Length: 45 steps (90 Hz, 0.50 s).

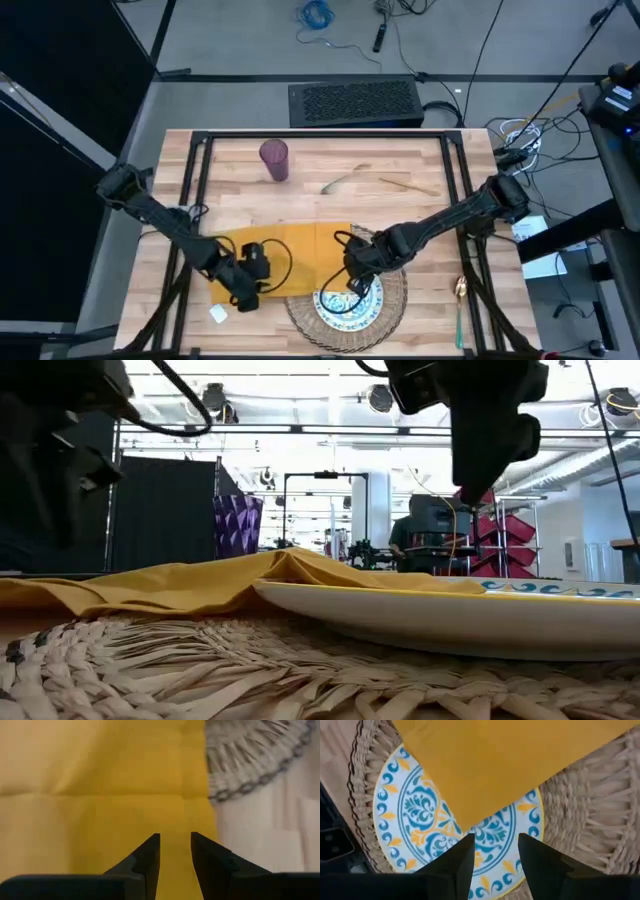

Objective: Set table place
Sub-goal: Fold the yellow table napkin

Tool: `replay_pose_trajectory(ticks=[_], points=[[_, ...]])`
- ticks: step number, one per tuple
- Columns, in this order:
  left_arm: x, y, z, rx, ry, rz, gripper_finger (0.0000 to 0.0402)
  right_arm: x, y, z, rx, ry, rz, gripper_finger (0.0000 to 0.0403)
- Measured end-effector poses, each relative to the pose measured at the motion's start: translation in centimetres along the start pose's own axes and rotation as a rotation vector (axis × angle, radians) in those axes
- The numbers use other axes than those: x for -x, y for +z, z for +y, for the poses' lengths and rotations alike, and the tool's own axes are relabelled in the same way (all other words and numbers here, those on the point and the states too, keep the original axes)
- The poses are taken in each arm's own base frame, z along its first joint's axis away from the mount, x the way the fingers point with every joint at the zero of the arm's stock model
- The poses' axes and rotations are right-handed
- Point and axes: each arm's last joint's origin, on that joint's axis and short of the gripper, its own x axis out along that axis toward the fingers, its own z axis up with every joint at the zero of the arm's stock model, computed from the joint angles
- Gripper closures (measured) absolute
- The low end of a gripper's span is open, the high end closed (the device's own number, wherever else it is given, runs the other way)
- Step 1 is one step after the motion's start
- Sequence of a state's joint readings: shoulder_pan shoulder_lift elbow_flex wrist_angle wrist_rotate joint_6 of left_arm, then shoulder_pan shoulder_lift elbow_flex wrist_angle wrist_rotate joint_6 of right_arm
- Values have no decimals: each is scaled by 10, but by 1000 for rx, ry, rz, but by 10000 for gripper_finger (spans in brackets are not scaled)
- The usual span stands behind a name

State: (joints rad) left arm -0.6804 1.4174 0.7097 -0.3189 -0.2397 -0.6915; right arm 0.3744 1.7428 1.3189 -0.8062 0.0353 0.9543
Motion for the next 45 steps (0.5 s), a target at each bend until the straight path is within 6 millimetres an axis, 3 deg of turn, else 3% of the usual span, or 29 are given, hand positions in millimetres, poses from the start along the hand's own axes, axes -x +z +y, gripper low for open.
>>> replay_pose_trajectory(ticks=[19,45], points=[[1,-4,-5,16,21,-20,308,0,1,-1,8,-9,-13,264],[-16,-16,-9,22,82,19,308,0,1,-1,7,-9,-13,264]])
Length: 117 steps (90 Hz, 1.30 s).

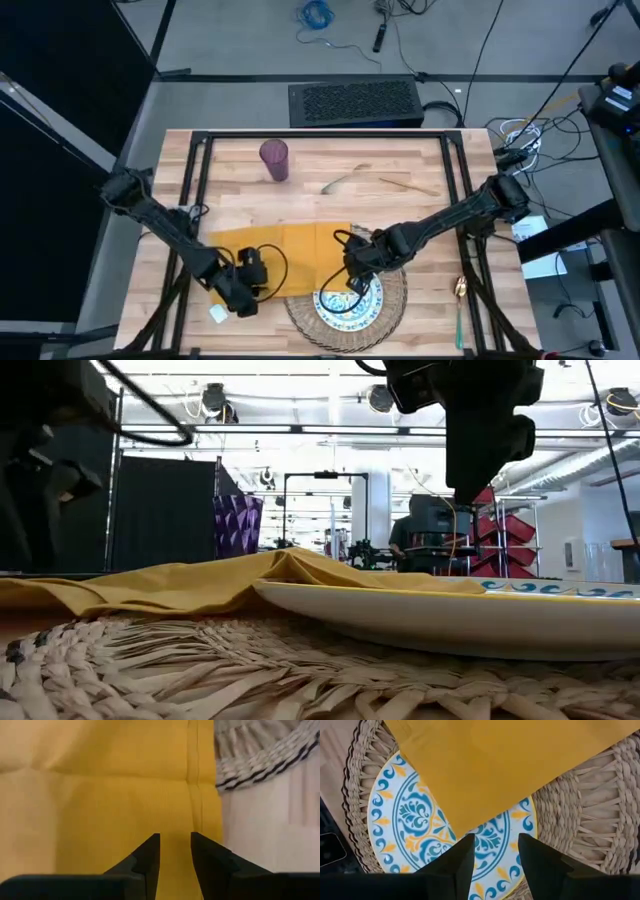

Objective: Set table place
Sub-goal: Fold the yellow table napkin

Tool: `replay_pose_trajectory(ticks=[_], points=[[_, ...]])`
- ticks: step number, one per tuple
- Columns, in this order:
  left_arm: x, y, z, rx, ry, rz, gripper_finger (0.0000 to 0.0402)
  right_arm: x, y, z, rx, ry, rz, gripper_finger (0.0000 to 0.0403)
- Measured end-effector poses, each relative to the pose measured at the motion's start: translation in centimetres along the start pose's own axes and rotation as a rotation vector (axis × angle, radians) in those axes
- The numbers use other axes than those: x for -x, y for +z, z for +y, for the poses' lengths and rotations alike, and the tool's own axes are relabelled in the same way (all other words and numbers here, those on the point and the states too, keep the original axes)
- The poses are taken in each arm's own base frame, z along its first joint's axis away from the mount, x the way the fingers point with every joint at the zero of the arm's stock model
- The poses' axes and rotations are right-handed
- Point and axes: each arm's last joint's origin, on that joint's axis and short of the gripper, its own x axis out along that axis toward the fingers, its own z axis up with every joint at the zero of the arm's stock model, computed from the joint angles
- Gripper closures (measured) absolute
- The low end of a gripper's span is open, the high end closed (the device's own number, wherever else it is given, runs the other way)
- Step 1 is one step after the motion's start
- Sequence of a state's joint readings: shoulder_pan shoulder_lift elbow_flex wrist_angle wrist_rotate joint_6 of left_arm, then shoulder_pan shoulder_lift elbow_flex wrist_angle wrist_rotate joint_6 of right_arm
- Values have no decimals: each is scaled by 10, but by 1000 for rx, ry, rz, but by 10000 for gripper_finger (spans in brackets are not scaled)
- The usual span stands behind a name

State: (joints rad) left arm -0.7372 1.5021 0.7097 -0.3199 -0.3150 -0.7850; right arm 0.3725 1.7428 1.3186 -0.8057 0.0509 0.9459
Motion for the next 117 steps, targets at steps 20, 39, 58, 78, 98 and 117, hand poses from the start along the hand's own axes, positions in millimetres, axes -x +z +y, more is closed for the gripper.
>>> replay_pose_trajectory(ticks=[20,39,58,78,98,117], points=[[0,-4,-4,4,-14,9,308,0,0,0,4,0,0,264],[1,-6,-6,-5,-21,14,308,0,4,-3,-5,-3,-3,264],[-2,-8,-5,-11,-3,24,308,0,4,-3,-5,-3,-4,264],[-6,-9,-6,-6,9,34,308,0,4,-3,-5,-2,-3,264],[-6,-9,-5,2,13,33,311,0,4,-3,-4,-2,-3,264],[-6,-9,-6,3,0,38,369,0,4,-3,-5,-2,-3,264]])
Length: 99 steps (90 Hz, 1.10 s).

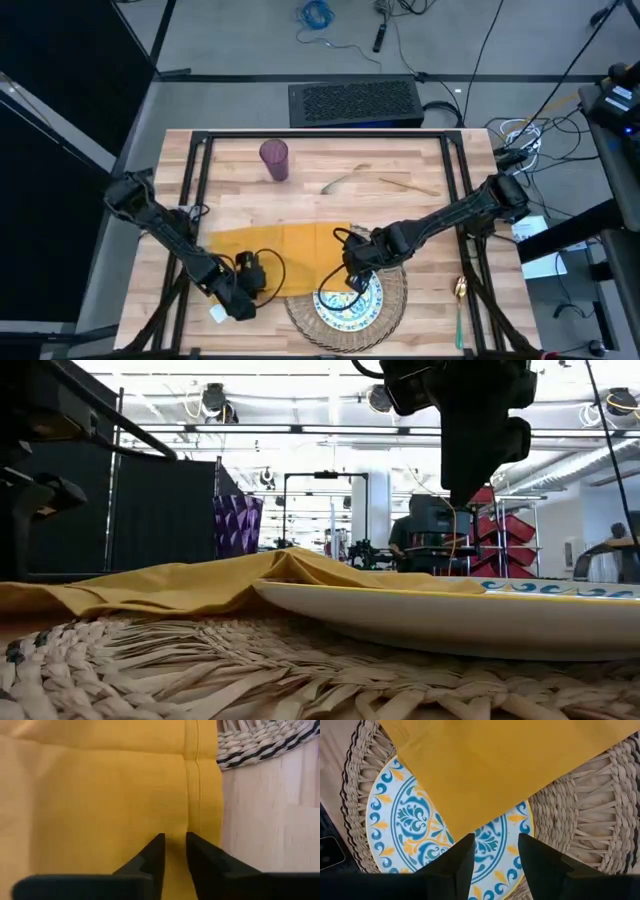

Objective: Set table place
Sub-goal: Fold the yellow table napkin

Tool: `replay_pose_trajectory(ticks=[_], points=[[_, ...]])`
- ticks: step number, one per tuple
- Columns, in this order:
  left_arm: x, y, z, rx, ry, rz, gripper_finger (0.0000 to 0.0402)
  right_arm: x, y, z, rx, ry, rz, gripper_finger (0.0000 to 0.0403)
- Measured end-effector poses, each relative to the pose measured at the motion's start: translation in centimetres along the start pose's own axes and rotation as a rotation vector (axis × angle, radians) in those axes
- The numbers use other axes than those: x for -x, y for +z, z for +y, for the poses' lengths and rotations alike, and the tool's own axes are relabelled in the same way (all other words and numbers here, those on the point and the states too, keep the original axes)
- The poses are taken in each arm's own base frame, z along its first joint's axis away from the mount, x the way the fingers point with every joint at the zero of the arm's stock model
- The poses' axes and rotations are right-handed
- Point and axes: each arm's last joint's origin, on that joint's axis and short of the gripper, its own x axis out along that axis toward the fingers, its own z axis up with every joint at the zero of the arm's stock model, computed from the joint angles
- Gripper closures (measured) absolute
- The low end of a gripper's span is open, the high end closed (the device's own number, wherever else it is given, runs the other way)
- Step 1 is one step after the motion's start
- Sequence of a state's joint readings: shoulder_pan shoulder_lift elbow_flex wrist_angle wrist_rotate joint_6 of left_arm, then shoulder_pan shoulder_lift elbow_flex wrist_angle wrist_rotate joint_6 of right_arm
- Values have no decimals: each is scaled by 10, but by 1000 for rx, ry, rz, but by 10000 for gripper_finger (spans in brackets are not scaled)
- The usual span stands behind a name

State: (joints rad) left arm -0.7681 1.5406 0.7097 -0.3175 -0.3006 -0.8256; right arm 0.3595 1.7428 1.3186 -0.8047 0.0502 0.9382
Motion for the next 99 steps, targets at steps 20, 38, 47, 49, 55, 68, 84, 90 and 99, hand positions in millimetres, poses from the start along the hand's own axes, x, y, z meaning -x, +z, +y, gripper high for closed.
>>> replay_pose_trajectory(ticks=[20,38,47,49,55,68,84,90,99], points=[[0,1,-1,-24,-20,2,401,0,0,0,-1,0,0,264],[4,1,-1,-50,-21,44,401,0,0,0,-1,0,0,264],[10,6,-4,-67,6,69,401,0,0,0,-1,0,0,264],[11,7,-5,-73,10,73,401,0,0,0,-1,0,0,264],[15,12,-8,-93,6,70,401,0,0,0,-1,0,0,264],[22,21,-16,-118,-23,55,401,0,0,0,0,0,0,264],[25,18,-21,-126,-83,103,401,0,0,0,1,0,0,264],[25,17,-23,-124,-110,126,401,0,0,0,4,0,0,264],[25,16,-24,-120,-154,160,401,0,0,0,8,0,0,264]])
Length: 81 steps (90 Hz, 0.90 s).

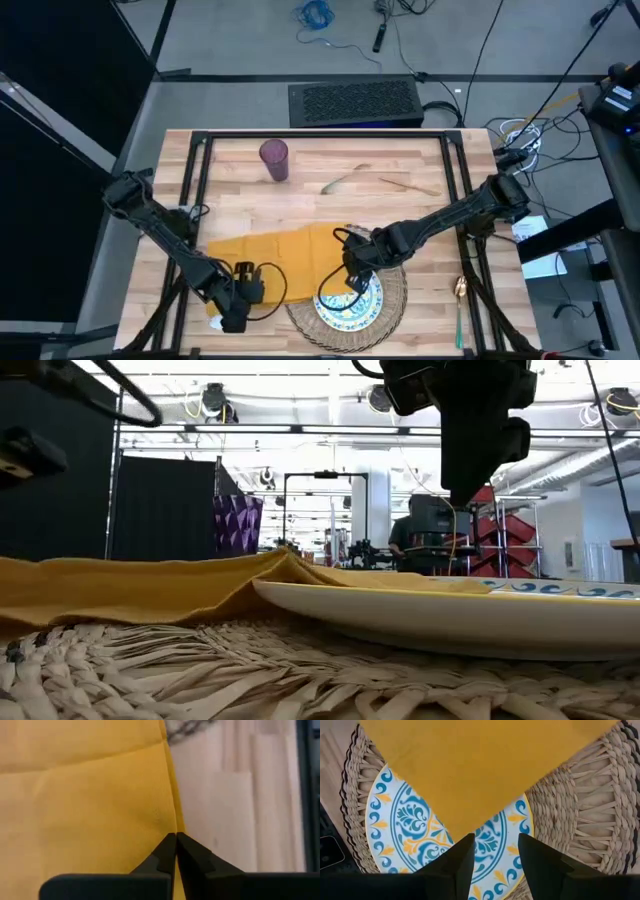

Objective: Set table place
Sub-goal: Fold the yellow table napkin

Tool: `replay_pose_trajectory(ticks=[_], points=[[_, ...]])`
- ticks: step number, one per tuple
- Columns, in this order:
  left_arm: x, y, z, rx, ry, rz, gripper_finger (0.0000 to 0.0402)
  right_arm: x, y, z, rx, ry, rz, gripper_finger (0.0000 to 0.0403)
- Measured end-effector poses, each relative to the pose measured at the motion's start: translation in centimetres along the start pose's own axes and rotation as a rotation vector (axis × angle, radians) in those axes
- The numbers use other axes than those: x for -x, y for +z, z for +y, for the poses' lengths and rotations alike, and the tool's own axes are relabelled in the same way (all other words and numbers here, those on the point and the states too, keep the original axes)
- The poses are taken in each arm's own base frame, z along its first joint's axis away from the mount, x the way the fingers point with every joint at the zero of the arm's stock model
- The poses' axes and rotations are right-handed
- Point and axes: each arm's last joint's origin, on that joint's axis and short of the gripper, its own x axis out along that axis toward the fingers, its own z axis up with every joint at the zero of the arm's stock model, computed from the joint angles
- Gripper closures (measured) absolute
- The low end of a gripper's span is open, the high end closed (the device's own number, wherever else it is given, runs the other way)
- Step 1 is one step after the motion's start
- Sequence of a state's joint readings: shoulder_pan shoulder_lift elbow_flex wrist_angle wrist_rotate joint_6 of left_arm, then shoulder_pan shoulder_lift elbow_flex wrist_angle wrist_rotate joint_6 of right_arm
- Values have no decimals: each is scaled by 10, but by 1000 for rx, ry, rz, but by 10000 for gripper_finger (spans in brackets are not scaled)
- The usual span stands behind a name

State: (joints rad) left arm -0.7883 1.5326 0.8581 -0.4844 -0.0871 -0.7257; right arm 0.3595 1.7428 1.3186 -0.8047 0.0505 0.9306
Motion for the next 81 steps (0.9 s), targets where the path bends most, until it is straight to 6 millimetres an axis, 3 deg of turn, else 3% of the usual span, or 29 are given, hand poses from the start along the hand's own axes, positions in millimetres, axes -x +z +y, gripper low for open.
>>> replay_pose_trajectory(ticks=[41,66,81], points=[[-1,6,6,-2,-10,4,400,0,0,0,-4,5,1,264],[0,6,2,-24,-122,57,354,0,1,-1,4,3,0,264],[-1,8,6,-21,-43,5,341,0,3,0,44,7,-14,264]])
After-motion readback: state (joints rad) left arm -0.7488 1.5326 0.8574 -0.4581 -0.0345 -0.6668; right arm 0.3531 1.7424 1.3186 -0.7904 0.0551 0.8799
